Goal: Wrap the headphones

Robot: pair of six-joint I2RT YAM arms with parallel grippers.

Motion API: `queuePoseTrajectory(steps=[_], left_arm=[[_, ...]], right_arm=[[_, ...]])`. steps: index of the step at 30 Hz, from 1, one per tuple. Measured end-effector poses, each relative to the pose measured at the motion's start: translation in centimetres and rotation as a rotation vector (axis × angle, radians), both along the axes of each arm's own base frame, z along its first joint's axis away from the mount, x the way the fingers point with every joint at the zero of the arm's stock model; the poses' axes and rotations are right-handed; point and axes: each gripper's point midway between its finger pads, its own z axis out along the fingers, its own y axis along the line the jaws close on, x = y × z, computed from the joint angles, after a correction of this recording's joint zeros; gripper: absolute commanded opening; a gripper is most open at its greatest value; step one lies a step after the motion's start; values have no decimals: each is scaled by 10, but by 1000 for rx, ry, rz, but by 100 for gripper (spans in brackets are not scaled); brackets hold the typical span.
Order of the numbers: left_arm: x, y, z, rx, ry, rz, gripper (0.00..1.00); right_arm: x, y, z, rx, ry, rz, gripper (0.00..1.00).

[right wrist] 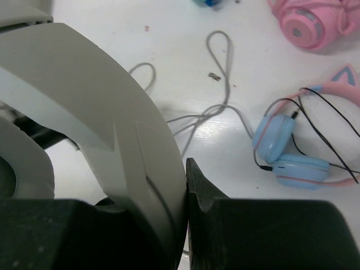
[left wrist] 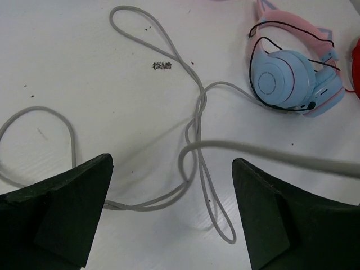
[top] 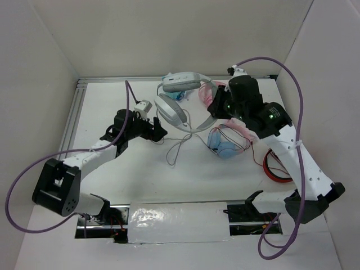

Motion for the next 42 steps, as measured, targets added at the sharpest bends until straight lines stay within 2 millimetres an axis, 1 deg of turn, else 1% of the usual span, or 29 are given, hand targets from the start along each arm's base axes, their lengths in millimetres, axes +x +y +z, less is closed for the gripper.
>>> queuePoseTrajectory(steps=[3, 5, 7, 10, 11, 12, 13, 14, 15, 16, 17, 18, 19, 21, 23, 25, 27, 28, 29, 30, 33, 36, 39, 40, 42], left_arm=[[8, -8, -9, -15, -15, -51, 99], [11, -15, -9, -34, -38, -87, 99], [14, -24, -4, -63, -71, -132, 99], [18, -37, 4, -110, -118, -204, 99], [20, -43, 8, -128, -129, -231, 96], [22, -48, 11, -146, -133, -251, 91], [25, -53, 14, -163, -137, -277, 60], [27, -57, 16, -174, -144, -297, 59], [28, -61, 17, -190, -134, -313, 44], [28, -64, 17, -202, -128, -329, 23], [25, -67, 17, -220, -112, -350, 11], [24, -67, 16, -222, -105, -350, 11], [20, -68, 15, -230, -100, -359, 10], [12, -67, 14, -236, -89, -356, 11], [4, -63, 14, -228, -72, -325, 11], [-4, -63, 20, -219, -52, -290, 11], [-10, -66, 29, -210, -39, -269, 6], [-12, -67, 32, -206, -27, -260, 4], [-13, -69, 33, -205, -9, -248, 0], [-13, -70, 33, -199, 6, -235, 0], [-11, -72, 18, -177, 82, -199, 0], [3, -75, -1, -144, 161, -156, 0], [16, -80, -15, -127, 214, -125, 0], [15, -82, -18, -120, 227, -121, 0], [9, -87, -21, -108, 238, -125, 0]], right_arm=[[-3, 7, 26, 57, -39, 40, 0], [-5, 10, 41, 94, -61, 66, 0], [-5, 13, 54, 131, -72, 92, 0], [-4, 19, 66, 180, -74, 131, 0], [-3, 22, 68, 198, -71, 142, 0], [0, 24, 70, 218, -67, 150, 0], [0, 29, 74, 257, -58, 173, 0], [4, 27, 72, 255, -52, 162, 0], [9, 27, 71, 278, -39, 157, 0], [14, 24, 70, 301, -23, 144, 0], [20, 22, 70, 322, -11, 129, 0], [27, 17, 68, 338, 0, 105, 0], [37, 11, 65, 362, 22, 70, 0], [54, 1, 58, 399, 52, 6, 0], [72, -11, 46, 435, 96, -67, 0], [84, -18, 32, 469, 140, -119, 0], [92, -17, 19, 510, 186, -149, 0], [94, -14, 14, 537, 205, -156, 0], [95, -9, 10, 566, 225, -148, 0], [93, 0, 6, 601, 253, -124, 0], [84, 30, 8, 681, 314, -7, 0], [69, 60, 16, 722, 350, 125, 0], [58, 76, 20, 725, 366, 172, 0], [58, 78, 21, 721, 359, 165, 0], [68, 76, 18, 702, 329, 93, 0]])
